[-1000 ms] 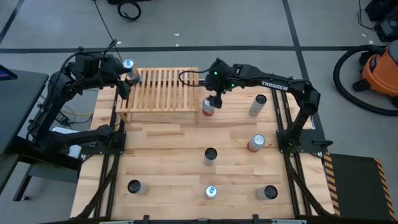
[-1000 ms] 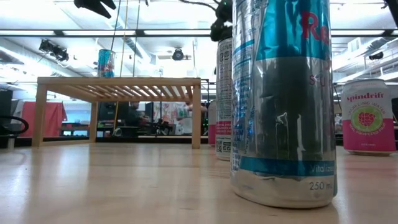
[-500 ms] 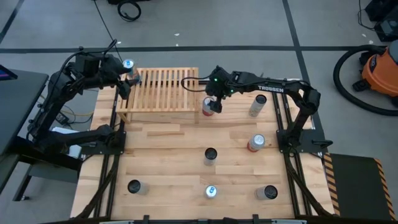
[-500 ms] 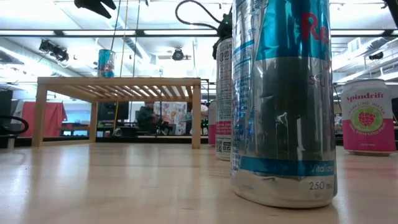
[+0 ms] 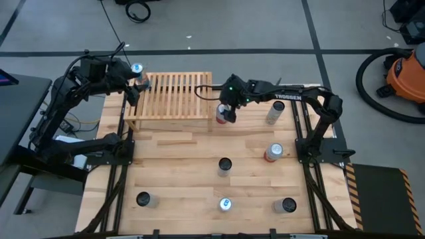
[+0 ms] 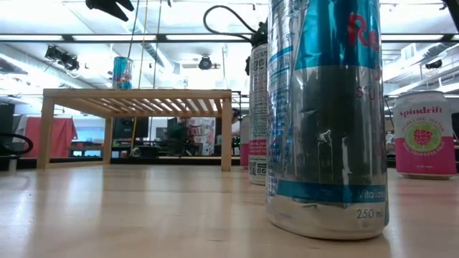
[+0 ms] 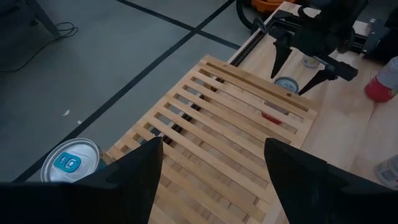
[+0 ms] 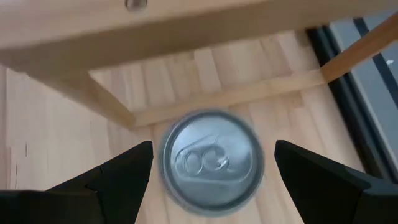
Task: Place canned beverage on shelf
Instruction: Put the left pink and white soda can on the shelf aligned with the blue soda can
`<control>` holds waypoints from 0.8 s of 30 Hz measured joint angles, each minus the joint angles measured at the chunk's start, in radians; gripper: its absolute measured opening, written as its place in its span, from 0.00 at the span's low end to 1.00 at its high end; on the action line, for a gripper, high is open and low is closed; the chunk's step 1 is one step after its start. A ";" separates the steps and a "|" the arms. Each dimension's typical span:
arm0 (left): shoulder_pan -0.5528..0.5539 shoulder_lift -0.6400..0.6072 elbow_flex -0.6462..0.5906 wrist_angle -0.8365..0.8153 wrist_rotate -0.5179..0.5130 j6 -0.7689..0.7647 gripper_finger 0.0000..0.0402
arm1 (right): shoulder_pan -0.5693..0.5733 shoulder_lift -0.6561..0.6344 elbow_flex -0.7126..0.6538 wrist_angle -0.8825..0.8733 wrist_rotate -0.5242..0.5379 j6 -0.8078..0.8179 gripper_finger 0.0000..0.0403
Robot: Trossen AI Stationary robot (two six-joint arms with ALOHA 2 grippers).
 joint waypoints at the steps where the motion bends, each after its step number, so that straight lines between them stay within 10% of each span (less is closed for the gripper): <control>1: 0.000 0.000 0.000 0.000 0.000 0.000 0.70 | 0.000 0.000 0.000 0.000 0.000 0.000 0.86; 24: 0.000 0.000 0.000 0.000 0.000 -0.002 0.70 | 0.001 -0.001 -0.055 0.086 0.002 0.017 0.86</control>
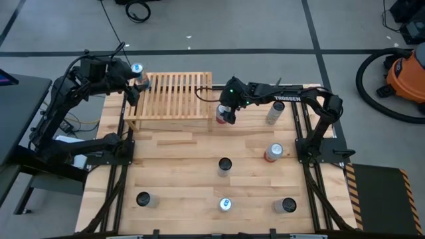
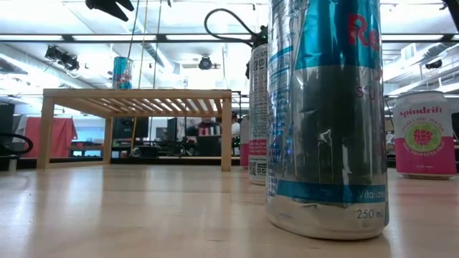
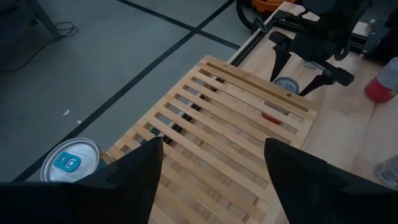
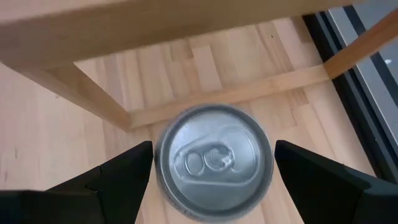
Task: Place canned beverage on shelf
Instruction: Put the left pink and white soda can on the shelf aligned with the blue soda can
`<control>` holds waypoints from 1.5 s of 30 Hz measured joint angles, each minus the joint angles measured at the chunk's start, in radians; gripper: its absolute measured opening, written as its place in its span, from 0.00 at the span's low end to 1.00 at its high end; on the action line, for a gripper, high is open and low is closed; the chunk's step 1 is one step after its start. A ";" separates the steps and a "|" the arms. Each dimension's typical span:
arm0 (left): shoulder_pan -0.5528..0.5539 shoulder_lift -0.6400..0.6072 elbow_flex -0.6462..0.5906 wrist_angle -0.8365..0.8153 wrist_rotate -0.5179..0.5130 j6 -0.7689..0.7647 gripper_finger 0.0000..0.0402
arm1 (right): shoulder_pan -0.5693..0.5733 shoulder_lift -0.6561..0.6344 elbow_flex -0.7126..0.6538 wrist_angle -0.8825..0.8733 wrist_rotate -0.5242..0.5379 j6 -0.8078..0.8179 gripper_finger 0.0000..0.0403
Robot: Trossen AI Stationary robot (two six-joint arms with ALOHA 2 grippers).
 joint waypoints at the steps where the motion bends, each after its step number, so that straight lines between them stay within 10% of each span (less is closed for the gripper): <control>1: 0.000 0.000 0.000 0.000 0.000 0.000 0.70 | 0.000 0.000 0.000 0.003 -0.002 0.000 0.86; 24: 0.000 0.000 0.000 0.000 0.000 0.000 0.70 | 0.000 -0.002 0.003 -0.005 -0.007 -0.001 0.64; 45: 0.000 0.000 0.000 0.001 0.000 0.003 0.70 | -0.004 0.003 -0.001 -0.008 -0.060 -0.007 0.91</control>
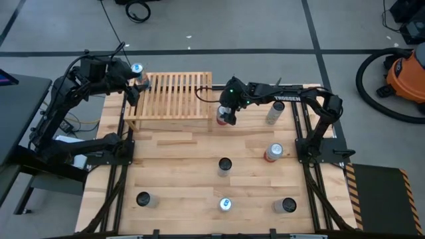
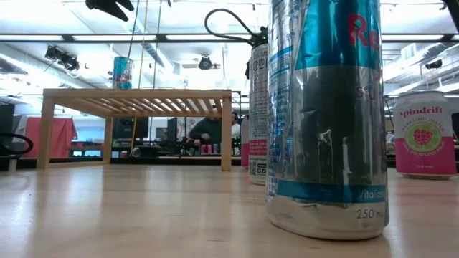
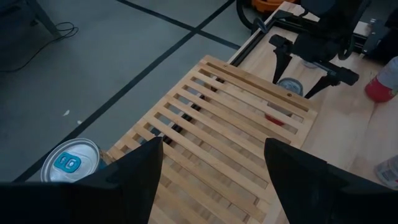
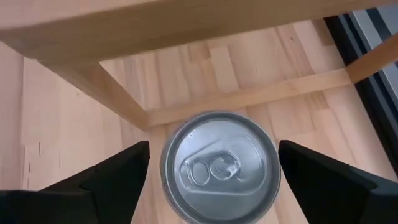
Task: Place canned beverage on shelf
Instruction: Put the left pink and white soda can on the shelf aligned with the blue soda can
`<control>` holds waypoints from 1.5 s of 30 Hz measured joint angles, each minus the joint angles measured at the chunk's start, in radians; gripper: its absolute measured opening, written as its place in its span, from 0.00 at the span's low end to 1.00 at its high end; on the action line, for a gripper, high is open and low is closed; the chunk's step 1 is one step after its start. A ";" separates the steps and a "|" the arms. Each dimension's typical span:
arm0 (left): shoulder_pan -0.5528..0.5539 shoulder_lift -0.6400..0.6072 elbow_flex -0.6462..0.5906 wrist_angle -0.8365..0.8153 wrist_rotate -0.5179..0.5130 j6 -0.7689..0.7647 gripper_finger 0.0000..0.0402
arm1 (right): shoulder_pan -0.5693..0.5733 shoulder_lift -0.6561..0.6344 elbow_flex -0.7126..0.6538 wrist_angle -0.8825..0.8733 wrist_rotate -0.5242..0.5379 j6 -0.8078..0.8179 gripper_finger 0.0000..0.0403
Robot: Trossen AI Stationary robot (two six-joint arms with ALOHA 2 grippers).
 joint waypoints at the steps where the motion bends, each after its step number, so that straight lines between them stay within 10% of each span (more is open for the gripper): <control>1: 0.000 0.000 0.000 0.000 0.000 0.000 0.70 | 0.000 0.000 0.000 -0.001 0.002 0.003 0.91; 35: 0.000 0.000 0.000 0.000 -0.002 -0.011 0.70 | 0.019 0.059 0.001 -0.019 0.085 -0.032 0.94; 45: 0.000 0.000 0.000 0.000 -0.001 -0.011 0.70 | 0.027 0.059 0.002 -0.020 0.096 -0.029 0.73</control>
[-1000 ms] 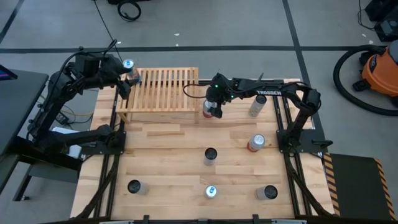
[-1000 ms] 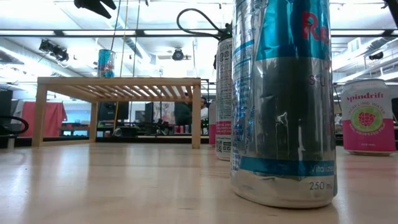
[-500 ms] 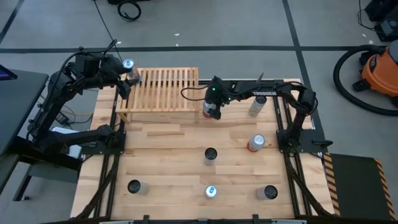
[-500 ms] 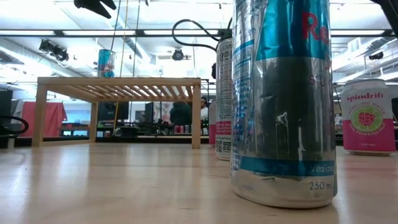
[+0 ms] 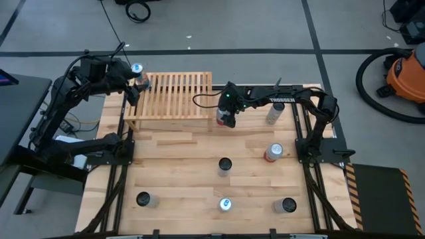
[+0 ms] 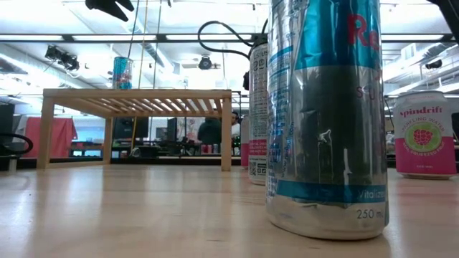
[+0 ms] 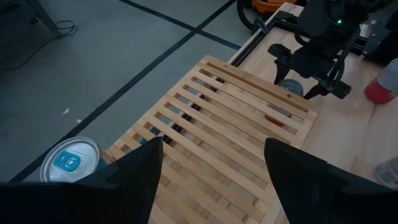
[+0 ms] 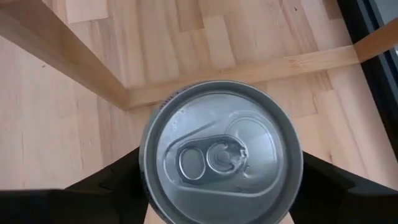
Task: Place canned beverage on shelf
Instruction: Put the left pink and white soda can on the shelf aligned with the blue soda can
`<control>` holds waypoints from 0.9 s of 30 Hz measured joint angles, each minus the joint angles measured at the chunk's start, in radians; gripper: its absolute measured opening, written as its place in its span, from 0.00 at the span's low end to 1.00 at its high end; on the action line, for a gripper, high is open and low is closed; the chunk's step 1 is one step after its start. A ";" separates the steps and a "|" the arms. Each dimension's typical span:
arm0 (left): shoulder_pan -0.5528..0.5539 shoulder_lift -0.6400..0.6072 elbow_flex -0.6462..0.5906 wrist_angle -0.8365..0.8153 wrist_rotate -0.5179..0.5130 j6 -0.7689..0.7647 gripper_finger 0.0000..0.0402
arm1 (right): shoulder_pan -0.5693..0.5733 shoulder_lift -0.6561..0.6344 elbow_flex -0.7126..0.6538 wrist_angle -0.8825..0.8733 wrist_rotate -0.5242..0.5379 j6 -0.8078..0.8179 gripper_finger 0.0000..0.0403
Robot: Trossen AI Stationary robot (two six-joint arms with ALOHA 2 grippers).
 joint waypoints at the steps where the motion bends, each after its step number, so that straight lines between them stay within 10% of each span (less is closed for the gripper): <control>1: 0.000 0.000 0.000 0.000 0.000 0.000 0.70 | 0.000 0.000 0.000 -0.001 0.000 0.000 0.73; 14: 0.000 0.000 0.000 0.000 0.000 0.000 0.70 | 0.000 -0.032 0.019 -0.076 0.021 0.068 0.73; 27: 0.000 0.000 0.000 0.000 0.000 0.000 0.70 | 0.022 -0.077 0.403 -0.432 0.226 0.115 0.73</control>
